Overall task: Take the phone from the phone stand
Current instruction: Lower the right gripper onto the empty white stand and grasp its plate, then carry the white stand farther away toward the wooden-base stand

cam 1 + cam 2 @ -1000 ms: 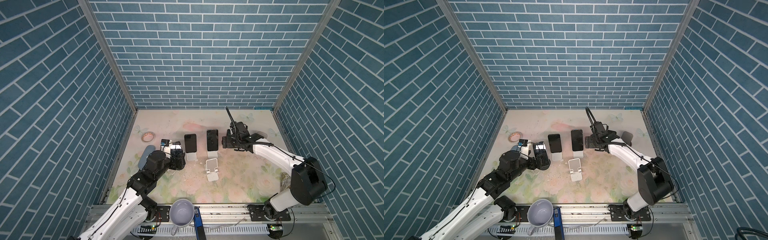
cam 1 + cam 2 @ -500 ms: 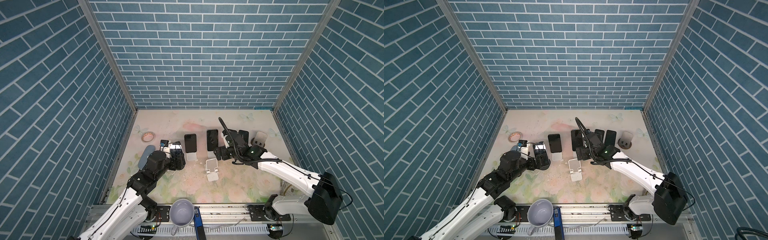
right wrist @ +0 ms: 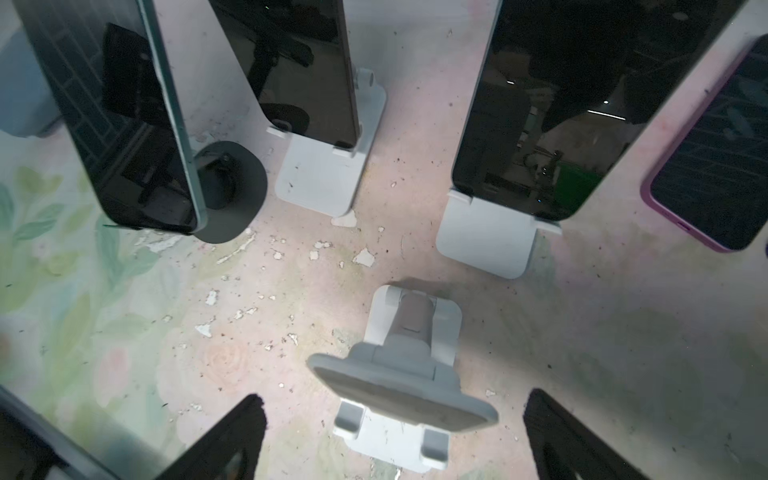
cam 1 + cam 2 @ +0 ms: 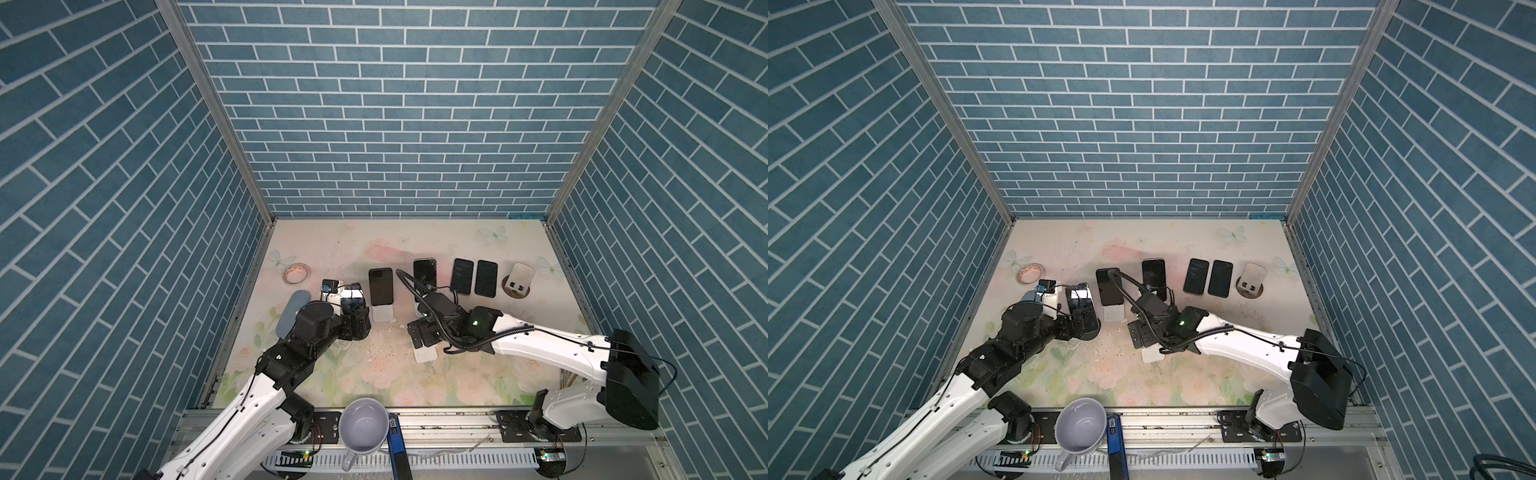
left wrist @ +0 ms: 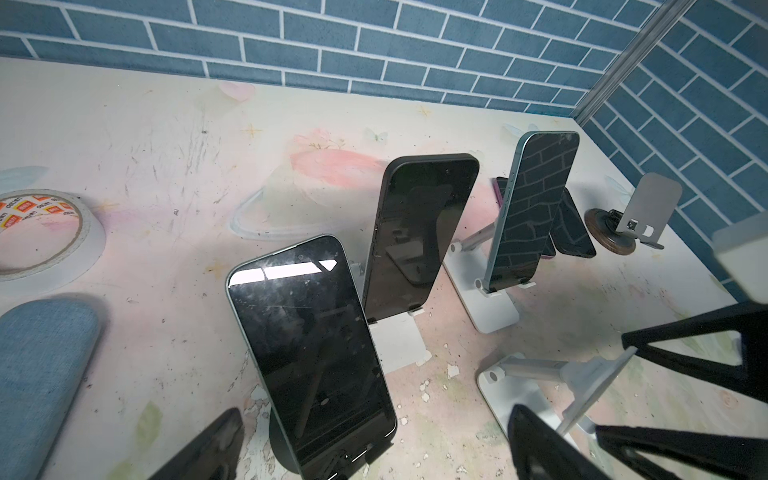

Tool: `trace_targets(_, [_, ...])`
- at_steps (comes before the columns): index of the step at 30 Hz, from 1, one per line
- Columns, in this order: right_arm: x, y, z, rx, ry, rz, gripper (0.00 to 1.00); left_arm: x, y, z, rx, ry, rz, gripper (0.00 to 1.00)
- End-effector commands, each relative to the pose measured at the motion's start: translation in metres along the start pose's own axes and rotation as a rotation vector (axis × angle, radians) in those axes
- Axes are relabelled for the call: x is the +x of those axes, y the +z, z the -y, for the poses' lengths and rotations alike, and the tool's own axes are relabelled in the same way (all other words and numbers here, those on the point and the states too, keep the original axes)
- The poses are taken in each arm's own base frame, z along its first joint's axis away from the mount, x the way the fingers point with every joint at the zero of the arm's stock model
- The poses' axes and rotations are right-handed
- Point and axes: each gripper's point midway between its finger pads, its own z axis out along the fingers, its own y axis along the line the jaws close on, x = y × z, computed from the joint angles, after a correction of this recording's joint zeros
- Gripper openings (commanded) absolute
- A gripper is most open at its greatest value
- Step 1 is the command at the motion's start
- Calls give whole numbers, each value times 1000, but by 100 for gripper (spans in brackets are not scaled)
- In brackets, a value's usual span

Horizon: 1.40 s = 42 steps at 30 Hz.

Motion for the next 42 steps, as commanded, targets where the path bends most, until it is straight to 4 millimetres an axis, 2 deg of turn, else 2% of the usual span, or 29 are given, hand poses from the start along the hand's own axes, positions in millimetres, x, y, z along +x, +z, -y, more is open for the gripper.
trace_targets(1, [-15,-7,2,121,52,43,98,-2,1,5,25,9,10,100])
trace_targets(4, [-13,-1,-1,156,69,31,97,-2,1,6,28,7,10,100])
trace_targets(13, [-5,16,-5,169,122,3,81,-4,-5,5,30,5,29,100])
trace_targets(20, [-7,13,1,194,123,20,55,-2,-5,3,25,9,31,100])
trace_targets(26, [-14,2,13,220,133,56,54,-3,-4,5,33,10,34,100])
trace_targets(31, [-15,-7,38,226,194,61,54,-5,-3,11,64,29,34,100])
trace_targets(38, [-5,-29,101,298,313,79,54,-9,-4,20,112,44,57,100])
trace_targets(42, [8,-39,138,357,384,85,54,-9,0,13,77,6,77,100])
